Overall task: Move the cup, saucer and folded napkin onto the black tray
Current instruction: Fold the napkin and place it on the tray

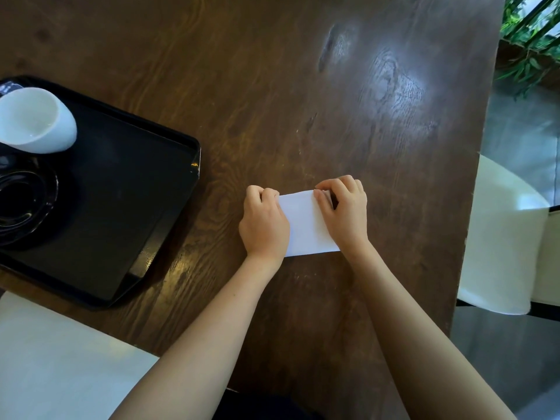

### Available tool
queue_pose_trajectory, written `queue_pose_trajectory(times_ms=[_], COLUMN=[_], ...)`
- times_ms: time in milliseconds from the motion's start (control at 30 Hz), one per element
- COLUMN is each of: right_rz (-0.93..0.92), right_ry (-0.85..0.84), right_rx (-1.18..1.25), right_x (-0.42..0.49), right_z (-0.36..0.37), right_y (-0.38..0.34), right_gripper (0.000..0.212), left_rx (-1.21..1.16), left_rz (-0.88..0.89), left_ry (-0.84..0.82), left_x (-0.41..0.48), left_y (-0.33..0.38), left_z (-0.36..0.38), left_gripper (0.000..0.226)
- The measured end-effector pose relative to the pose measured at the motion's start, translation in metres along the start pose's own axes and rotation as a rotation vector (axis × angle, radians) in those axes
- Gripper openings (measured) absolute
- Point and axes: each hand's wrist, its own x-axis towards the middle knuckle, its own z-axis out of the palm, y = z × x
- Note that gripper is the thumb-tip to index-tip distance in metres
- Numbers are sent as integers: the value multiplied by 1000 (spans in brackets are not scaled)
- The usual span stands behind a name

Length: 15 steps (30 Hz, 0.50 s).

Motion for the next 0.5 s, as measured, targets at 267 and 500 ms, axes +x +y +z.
queue_pose_trajectory(times_ms=[267, 500], right_rz=[-23, -88], right_ry=[2, 38], right_rx=[-73, -202], right_x=[0, 0], right_z=[3, 0], right_y=[0, 2], right_gripper=[13, 18], left_rx=[116, 400], left_rz=[210, 384], left_ry=[101, -254], left_x=[-8, -15], left_y=[10, -11], left_z=[-3, 19], left_gripper=[30, 57])
